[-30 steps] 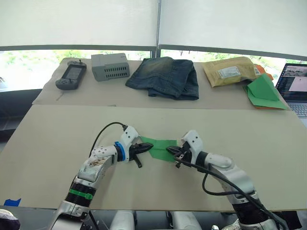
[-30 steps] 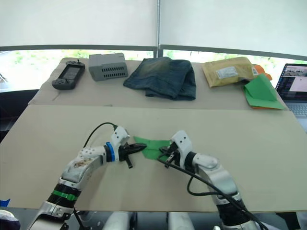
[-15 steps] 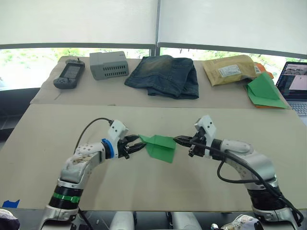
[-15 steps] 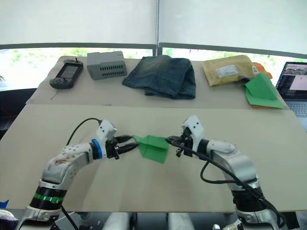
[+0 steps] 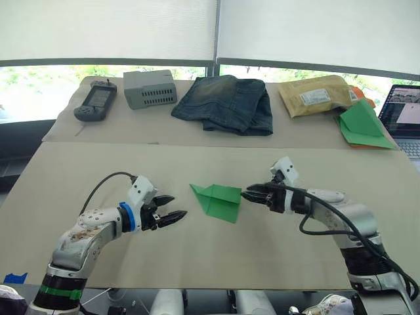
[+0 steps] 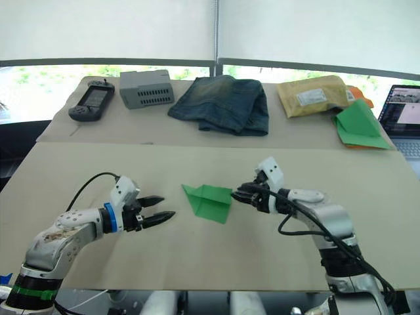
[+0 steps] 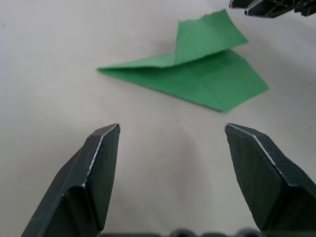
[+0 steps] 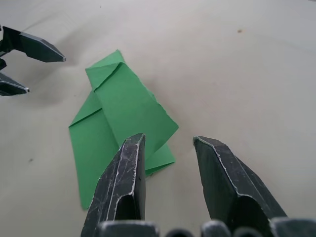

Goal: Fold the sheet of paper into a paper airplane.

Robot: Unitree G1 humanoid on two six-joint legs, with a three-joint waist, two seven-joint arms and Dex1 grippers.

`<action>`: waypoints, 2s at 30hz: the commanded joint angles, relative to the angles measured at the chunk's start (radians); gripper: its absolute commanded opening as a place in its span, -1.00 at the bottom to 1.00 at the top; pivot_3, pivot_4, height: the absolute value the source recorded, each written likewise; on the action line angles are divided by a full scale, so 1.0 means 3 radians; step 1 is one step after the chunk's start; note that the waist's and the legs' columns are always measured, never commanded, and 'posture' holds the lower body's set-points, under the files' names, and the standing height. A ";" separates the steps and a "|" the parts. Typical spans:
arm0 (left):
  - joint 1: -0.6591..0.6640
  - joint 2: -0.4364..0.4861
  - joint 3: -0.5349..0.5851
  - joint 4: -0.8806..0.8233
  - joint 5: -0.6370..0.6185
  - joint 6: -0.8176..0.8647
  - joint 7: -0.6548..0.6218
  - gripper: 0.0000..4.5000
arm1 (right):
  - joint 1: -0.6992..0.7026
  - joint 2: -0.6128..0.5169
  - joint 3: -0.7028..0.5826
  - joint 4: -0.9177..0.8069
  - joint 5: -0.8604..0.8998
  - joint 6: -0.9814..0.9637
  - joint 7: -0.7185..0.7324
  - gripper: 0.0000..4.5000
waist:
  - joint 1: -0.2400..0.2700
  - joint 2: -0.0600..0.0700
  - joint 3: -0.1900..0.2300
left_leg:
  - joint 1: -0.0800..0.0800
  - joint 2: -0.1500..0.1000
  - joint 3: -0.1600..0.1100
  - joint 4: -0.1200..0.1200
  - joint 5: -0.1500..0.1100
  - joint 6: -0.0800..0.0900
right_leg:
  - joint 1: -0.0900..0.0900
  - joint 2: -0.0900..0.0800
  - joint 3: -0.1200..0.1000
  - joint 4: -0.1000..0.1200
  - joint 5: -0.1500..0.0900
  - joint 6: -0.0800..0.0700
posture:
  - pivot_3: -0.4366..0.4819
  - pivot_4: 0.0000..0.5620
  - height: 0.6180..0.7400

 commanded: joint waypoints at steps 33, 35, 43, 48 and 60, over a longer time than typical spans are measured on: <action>-0.0160 -0.0053 -0.0068 0.0213 0.0215 -0.0258 0.0147 0.59 | -0.0390 0.0076 -0.0507 0.0349 0.0705 0.0816 0.0092 -0.01 | 0.0003 0.0003 0.0003 | -0.0003 0.0000 -0.0001 0.0000 0.0000 0.0000 | -0.0001 0.0000 -0.0001 0.0001 0.0008 -0.0013 | -0.05 -0.47 1.00; -0.0172 -0.0056 -0.0079 0.0221 0.0220 -0.0258 0.0140 0.59 | -0.0239 0.0045 -0.0489 0.0274 0.0685 0.0837 0.0064 -0.01 | 0.0003 0.0003 0.0003 | -0.0004 -0.0001 -0.0001 0.0000 0.0000 0.0000 | -0.0001 -0.0001 -0.0001 0.0001 0.0008 -0.0013 | -0.05 -0.47 1.00; -0.0238 -0.0075 -0.0156 0.0274 0.0254 -0.0288 0.0099 0.59 | -0.0049 0.0266 -0.0566 0.0190 0.0871 0.0901 -0.0068 -0.01 | -0.0021 0.0003 0.0003 | 0.0000 0.0000 0.0001 0.0000 0.0000 0.0000 | 0.0000 0.0001 0.0002 0.0003 0.0004 -0.0003 | -0.05 -0.47 1.00; -0.0258 -0.0062 -0.0140 0.0273 0.0248 -0.0294 0.0067 0.59 | -0.0051 0.0392 -0.0544 0.0209 0.0923 0.0882 -0.0100 -0.01 | -0.0013 0.0003 0.0003 | 0.0000 0.0003 -0.0001 0.0000 0.0000 0.0000 | -0.0001 0.0006 0.0000 0.0004 0.0004 -0.0004 | -0.05 -0.47 1.00; -0.0240 -0.0066 -0.0026 0.0191 0.0150 -0.0346 0.0014 0.59 | -0.0090 0.0558 -0.0377 0.0238 0.0864 0.0801 -0.0047 -0.67 | -0.0010 0.0003 0.0003 | -0.0002 0.0002 -0.0001 0.0000 0.0000 0.0000 | -0.0001 0.0003 0.0001 0.0003 0.0004 -0.0004 | -0.05 -0.47 1.00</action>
